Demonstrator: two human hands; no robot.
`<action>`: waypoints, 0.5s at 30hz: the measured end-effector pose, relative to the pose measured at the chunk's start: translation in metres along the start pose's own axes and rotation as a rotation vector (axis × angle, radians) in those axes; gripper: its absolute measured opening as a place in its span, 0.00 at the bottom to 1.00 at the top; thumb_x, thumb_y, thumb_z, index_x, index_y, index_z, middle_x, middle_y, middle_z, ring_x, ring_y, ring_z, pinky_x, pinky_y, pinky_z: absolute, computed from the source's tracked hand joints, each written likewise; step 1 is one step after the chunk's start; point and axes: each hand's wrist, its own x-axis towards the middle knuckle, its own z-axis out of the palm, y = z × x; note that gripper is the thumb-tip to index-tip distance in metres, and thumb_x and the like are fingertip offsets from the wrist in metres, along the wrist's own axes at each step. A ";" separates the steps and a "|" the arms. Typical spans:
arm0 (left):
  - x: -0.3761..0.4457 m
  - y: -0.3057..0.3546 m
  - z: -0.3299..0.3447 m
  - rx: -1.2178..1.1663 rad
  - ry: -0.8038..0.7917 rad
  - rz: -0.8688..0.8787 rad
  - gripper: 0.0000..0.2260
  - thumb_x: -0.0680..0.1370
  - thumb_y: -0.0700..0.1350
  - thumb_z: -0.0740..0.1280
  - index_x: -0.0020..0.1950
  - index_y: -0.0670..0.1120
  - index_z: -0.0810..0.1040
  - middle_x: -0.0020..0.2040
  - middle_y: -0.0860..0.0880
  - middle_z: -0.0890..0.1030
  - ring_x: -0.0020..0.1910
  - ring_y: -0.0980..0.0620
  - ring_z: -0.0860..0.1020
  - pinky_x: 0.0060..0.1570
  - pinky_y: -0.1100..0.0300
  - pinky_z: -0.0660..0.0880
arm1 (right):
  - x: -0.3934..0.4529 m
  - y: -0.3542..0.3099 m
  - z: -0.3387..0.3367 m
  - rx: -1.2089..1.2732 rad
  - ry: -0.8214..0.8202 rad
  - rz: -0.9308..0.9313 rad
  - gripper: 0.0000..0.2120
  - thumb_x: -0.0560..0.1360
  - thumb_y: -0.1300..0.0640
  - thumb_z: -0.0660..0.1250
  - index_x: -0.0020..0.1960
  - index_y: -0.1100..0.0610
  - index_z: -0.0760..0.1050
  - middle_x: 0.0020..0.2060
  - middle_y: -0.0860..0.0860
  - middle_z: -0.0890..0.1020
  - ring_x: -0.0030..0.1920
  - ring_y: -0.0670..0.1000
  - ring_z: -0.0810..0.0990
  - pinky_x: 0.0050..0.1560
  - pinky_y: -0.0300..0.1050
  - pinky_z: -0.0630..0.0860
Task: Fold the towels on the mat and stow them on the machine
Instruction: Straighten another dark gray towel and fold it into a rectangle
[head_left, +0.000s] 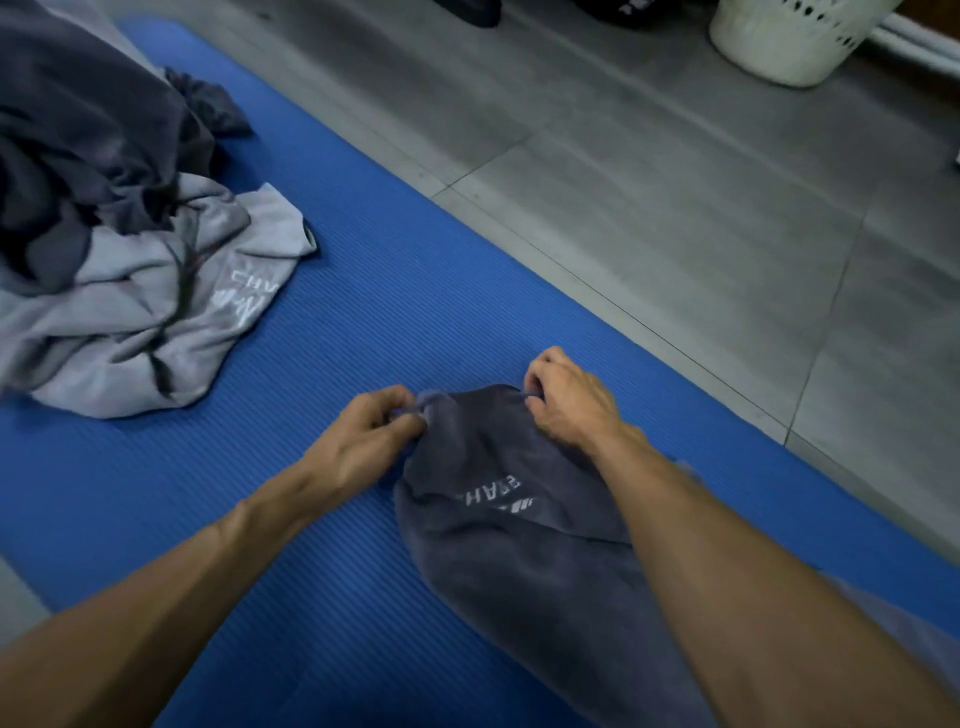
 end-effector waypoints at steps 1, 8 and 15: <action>-0.001 0.004 -0.006 -0.039 0.077 -0.020 0.09 0.74 0.48 0.67 0.40 0.42 0.75 0.32 0.47 0.76 0.33 0.51 0.73 0.34 0.55 0.71 | 0.001 -0.002 -0.002 0.001 0.063 -0.004 0.04 0.77 0.58 0.65 0.45 0.50 0.72 0.52 0.47 0.74 0.48 0.54 0.78 0.50 0.52 0.75; -0.015 0.005 -0.085 0.502 0.065 -0.212 0.17 0.71 0.53 0.75 0.29 0.43 0.78 0.23 0.53 0.73 0.23 0.60 0.68 0.26 0.66 0.65 | 0.026 -0.036 -0.034 0.081 0.366 -0.042 0.02 0.76 0.60 0.63 0.47 0.55 0.71 0.46 0.52 0.77 0.46 0.55 0.75 0.44 0.48 0.68; -0.037 -0.022 -0.108 0.339 0.097 -0.207 0.14 0.74 0.53 0.73 0.35 0.47 0.74 0.28 0.55 0.75 0.28 0.59 0.73 0.32 0.61 0.68 | 0.072 -0.079 0.002 -0.020 -0.029 -0.045 0.26 0.76 0.52 0.65 0.71 0.61 0.64 0.76 0.55 0.60 0.71 0.61 0.66 0.69 0.53 0.66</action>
